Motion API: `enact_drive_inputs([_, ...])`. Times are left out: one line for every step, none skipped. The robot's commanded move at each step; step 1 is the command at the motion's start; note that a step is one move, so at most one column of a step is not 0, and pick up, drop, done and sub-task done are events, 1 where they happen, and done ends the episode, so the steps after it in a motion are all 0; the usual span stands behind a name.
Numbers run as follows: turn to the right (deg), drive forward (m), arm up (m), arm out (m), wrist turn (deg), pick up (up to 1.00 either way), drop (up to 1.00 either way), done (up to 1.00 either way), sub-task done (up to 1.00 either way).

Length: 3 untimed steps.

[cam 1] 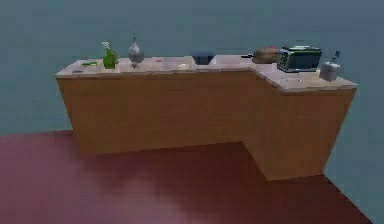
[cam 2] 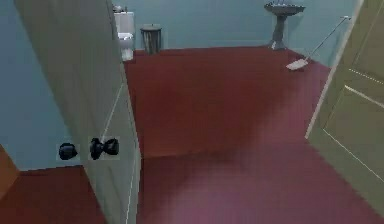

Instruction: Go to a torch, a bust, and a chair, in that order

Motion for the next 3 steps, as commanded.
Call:
enact_drive_inputs([0.0,0.70,0.00,0.00,0.0,0.00,0.00,0.00,0.00])
enact_drive_inputs([-45.0,0.00,0.00,0.00,0.0,0.00,0.00,0.00,0.00])
enact_drive_inputs([-33.0,0.00,0.00,0.00,0.0,0.00,0.00,0.00,0.00])
